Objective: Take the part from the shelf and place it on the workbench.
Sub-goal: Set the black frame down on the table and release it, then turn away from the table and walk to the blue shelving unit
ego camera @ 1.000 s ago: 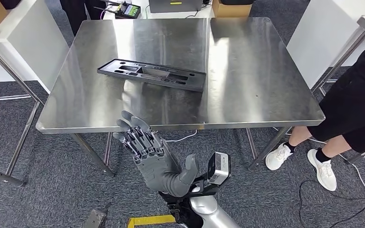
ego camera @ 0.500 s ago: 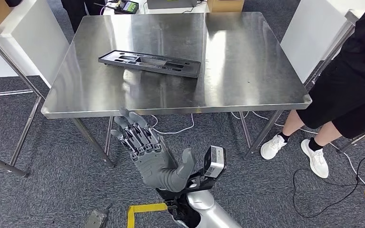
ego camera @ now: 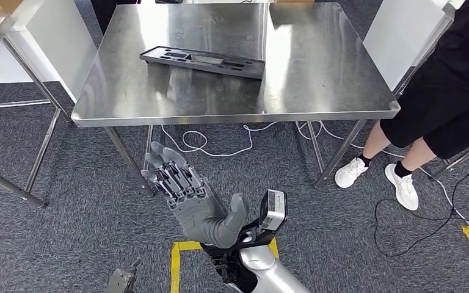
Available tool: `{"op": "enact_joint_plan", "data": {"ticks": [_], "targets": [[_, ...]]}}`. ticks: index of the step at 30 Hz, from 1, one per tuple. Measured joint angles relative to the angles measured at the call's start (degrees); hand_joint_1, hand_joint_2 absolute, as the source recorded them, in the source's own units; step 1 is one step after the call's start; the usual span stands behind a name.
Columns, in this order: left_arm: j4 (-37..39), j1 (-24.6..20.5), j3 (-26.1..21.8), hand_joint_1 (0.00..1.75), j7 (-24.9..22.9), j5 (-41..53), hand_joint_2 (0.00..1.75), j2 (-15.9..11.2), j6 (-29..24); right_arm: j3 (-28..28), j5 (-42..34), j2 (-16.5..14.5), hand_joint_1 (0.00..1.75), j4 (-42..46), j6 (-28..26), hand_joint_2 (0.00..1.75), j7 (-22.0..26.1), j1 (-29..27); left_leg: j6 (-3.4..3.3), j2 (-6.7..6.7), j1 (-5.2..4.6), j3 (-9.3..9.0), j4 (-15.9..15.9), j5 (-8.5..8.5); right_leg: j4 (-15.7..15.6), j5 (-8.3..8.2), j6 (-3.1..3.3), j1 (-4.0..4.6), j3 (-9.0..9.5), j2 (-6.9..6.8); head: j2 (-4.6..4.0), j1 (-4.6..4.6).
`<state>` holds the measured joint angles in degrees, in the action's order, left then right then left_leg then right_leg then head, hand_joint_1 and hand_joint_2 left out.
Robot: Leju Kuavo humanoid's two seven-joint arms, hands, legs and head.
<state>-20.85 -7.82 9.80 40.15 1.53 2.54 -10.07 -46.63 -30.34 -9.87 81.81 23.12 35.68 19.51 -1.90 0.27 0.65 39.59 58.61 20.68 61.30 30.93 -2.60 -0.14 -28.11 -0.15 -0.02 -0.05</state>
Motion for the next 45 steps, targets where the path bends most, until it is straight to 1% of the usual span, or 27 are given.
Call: {"op": "enact_joint_plan", "data": {"ticks": [2,4,6,8,9,10,11,13,15,17,19,20,22,24,26,28,29,31,32,34,35,37,39,40,42,44,45], "targets": [[0.0,0.0,0.0,0.00,0.0,0.0,0.00,0.0,0.0,0.0,0.0,-0.2,0.00,0.0,0.0,0.00,0.0,0.2,0.71,0.11,-0.03,0.38,-0.3,-1.37,-4.7,1.23,0.97,0.55,2.39,0.10,-0.01,-0.03],[0.0,0.1,0.0,0.00,0.0,0.0,0.00,0.0,0.1,-0.1,0.0,-0.1,0.00,-0.2,0.0,0.00,0.1,0.1,1.38,0.12,0.22,0.69,-0.6,-1.91,-5.0,0.35,1.92,0.25,1.59,0.07,-0.01,-0.07],[0.0,0.3,0.0,0.00,0.0,0.0,0.00,-0.1,0.3,-0.1,-0.1,0.0,0.00,-0.3,0.1,0.00,0.1,0.0,1.97,-0.03,0.51,1.67,1.9,2.03,-5.1,-1.16,3.13,-0.29,0.61,-0.12,-0.01,-0.33],[0.0,0.4,0.1,0.00,0.0,0.1,0.00,-0.1,0.4,-0.2,-0.1,0.0,0.00,-0.4,0.1,0.00,0.3,-0.1,2.53,-0.17,0.72,3.03,8.6,8.60,-5.1,-2.68,3.90,-0.24,-0.75,-0.24,-0.01,-0.56],[0.0,0.4,0.1,0.00,0.0,0.2,0.00,-0.1,0.4,-0.3,-0.1,0.0,0.00,-0.4,0.1,0.00,0.4,-0.3,2.81,-0.22,0.85,3.48,12.2,10.47,-5.0,-3.41,3.99,-0.16,-1.53,-0.28,-0.01,-0.60],[0.0,0.4,0.1,0.00,0.0,0.2,0.00,-0.1,0.5,-0.3,-0.1,0.0,0.00,-0.5,0.2,0.00,0.4,-0.4,3.07,-0.23,1.01,3.45,14.9,10.76,-5.0,-4.14,3.90,-0.10,-2.47,-0.30,-0.01,-0.58],[0.0,0.4,0.1,0.00,0.0,0.2,0.00,-0.1,0.5,-0.4,-0.1,0.0,0.00,-0.6,0.2,0.00,0.4,-0.5,3.28,-0.22,1.23,2.63,16.0,9.70,-4.8,-4.81,3.74,-0.08,-3.45,-0.31,-0.01,-0.61],[-0.1,0.4,0.1,0.00,0.0,0.2,0.00,-0.1,0.5,-0.4,-0.1,0.0,0.00,-0.6,0.3,0.00,0.4,-0.7,3.60,-0.20,1.76,-1.90,12.7,6.91,-4.3,-5.90,3.24,-0.15,-5.27,-0.29,-0.01,-0.61],[-0.3,0.3,0.1,0.00,0.0,0.2,0.00,0.0,0.5,-0.5,-0.1,0.0,0.00,-0.7,0.4,0.00,0.5,-0.6,3.54,-0.39,1.85,-7.89,5.2,7.55,-3.4,-6.57,2.57,-0.02,-6.61,-0.28,-0.01,-0.60],[-0.5,0.2,0.1,0.00,0.0,0.1,0.00,0.0,0.5,-0.5,-0.1,-0.1,0.00,-0.7,0.4,0.00,0.6,-0.5,2.86,-0.67,1.37,-10.40,0.8,9.39,-3.0,-7.37,1.66,0.03,-7.43,-0.39,-0.01,-0.52],[-0.5,0.3,0.1,0.00,0.0,0.0,0.00,0.0,0.5,-0.5,-0.1,0.0,0.00,-0.7,0.4,0.00,0.6,-0.5,1.53,-0.56,1.02,-9.66,0.0,8.93,-2.8,-8.06,0.72,-0.07,-8.27,-0.43,0.00,-0.45],[-0.5,0.3,0.1,0.00,0.0,0.0,0.00,0.0,0.5,-0.5,-0.1,0.0,0.00,-0.7,0.4,0.00,0.6,-0.6,0.81,-0.41,0.94,-9.00,-0.1,8.26,-2.2,-7.36,0.62,-0.12,-8.91,-0.37,0.00,-0.40],[-0.5,0.4,0.0,0.00,0.0,0.0,0.00,-0.1,0.4,-0.5,-0.1,0.2,0.00,-0.7,0.4,0.00,0.6,-0.6,-0.38,-0.12,0.84,-7.41,-0.3,6.67,1.8,-3.05,1.24,-0.22,-10.73,-0.23,0.00,-0.22],[-0.5,0.4,0.0,0.00,0.0,-0.1,0.00,-0.1,0.4,-0.6,-0.1,0.3,0.00,-0.7,0.4,0.00,0.6,-0.7,-0.86,-0.07,0.57,-5.54,-0.3,5.14,8.7,1.67,1.77,-0.33,-12.32,-0.15,0.00,-0.04],[-0.5,0.4,0.0,0.00,0.0,-0.1,0.00,-0.1,0.4,-0.6,-0.1,0.5,0.00,-0.8,0.4,0.00,0.5,-0.7,-0.81,0.02,0.40,-3.53,-0.3,3.58,13.1,2.19,1.05,-0.41,-11.89,-0.12,-0.01,-0.01],[-0.5,0.4,0.0,0.00,0.0,-0.1,0.00,-0.1,0.5,-0.6,-0.1,0.5,0.00,-0.8,0.4,0.00,0.4,-0.7,-0.50,0.11,0.37,-1.61,-0.2,2.04,10.4,-0.12,0.01,-0.41,-7.99,-0.11,-0.01,-0.01],[-0.5,0.4,0.0,0.00,0.0,-0.1,0.00,-0.1,0.5,-0.6,-0.1,0.4,0.00,-0.8,0.4,0.00,0.4,-0.6,-0.25,0.12,0.33,-0.87,-0.2,1.33,6.5,-0.52,-0.07,-0.37,-4.66,-0.11,0.00,-0.02],[-0.5,0.4,0.0,0.00,0.0,-0.1,0.00,-0.1,0.5,-0.6,-0.1,0.1,0.00,-0.8,0.4,0.00,0.4,-0.5,0.40,0.17,0.19,0.02,-0.2,-0.06,-1.8,0.69,0.48,0.07,1.26,-0.03,0.00,-0.05],[-0.5,0.4,0.0,0.00,0.0,-0.1,0.00,0.0,0.5,-0.6,-0.1,0.0,0.00,-0.8,0.4,0.00,0.4,-0.5,0.77,0.24,0.17,0.17,-0.4,-0.73,-4.3,1.43,0.94,0.37,2.62,0.04,0.00,-0.05],[-0.5,0.4,0.0,0.00,0.0,-0.1,0.00,-0.1,0.4,-0.6,-0.1,-0.1,0.00,-0.8,0.4,0.00,0.4,-0.5,1.53,0.33,0.39,0.36,-0.8,-1.89,-5.5,1.08,1.95,0.29,2.26,0.12,-0.01,-0.07],[-0.5,0.5,0.0,0.00,0.0,-0.1,0.00,-0.1,0.4,-0.6,-0.1,-0.1,0.00,-0.8,0.4,0.00,0.4,-0.5,1.87,0.23,0.55,0.65,-0.6,-1.29,-5.6,0.39,2.51,0.04,1.80,0.07,-0.01,-0.09],[-0.5,0.6,0.0,0.00,0.0,-0.1,0.00,-0.2,0.4,-0.6,-0.1,-0.3,0.00,-0.8,0.4,0.00,0.4,-0.5,2.41,-0.07,0.81,1.74,2.8,3.56,-5.7,-1.22,3.75,-0.52,0.69,-0.09,-0.01,-0.30],[-0.5,0.6,0.0,0.00,0.0,-0.1,0.00,-0.1,0.4,-0.6,-0.1,-0.5,0.00,-0.8,0.4,0.00,0.3,-0.6,2.94,-0.20,0.90,2.98,9.8,9.71,-5.6,-2.70,4.39,-0.19,-0.71,-0.21,-0.01,-0.49],[-0.5,0.6,0.1,0.00,0.0,-0.1,0.00,-0.1,0.4,-0.6,-0.1,-0.5,0.00,-0.8,0.4,0.00,0.3,-0.6,3.19,-0.21,1.00,3.27,13.3,10.87,-5.5,-3.42,4.38,-0.08,-1.49,-0.25,-0.01,-0.51],[-0.5,0.6,0.0,0.00,0.0,-0.1,0.00,-0.2,0.4,-0.6,-0.2,-0.5,0.00,-0.8,0.4,0.00,0.1,-0.7,3.59,-0.19,1.32,1.78,15.8,9.32,-5.1,-4.69,4.10,0.00,-3.42,-0.28,-0.01,-0.53],[-0.5,0.6,0.0,0.00,0.0,-0.1,0.00,-0.1,0.4,-0.5,-0.2,-0.5,0.00,-0.8,0.4,0.00,0.0,-0.7,3.80,-0.18,1.72,-3.32,11.0,7.22,-4.4,-5.52,3.61,-0.04,-5.06,-0.28,-0.01,-0.56],[-0.5,0.5,0.0,0.00,0.0,-0.2,0.00,-0.1,0.4,-0.5,-0.3,-0.6,0.00,-0.8,0.4,0.00,0.0,-0.6,3.76,-0.27,1.76,-6.38,7.1,7.43,-4.0,-5.78,3.30,0.04,-5.72,-0.29,0.00,-0.55]]}}
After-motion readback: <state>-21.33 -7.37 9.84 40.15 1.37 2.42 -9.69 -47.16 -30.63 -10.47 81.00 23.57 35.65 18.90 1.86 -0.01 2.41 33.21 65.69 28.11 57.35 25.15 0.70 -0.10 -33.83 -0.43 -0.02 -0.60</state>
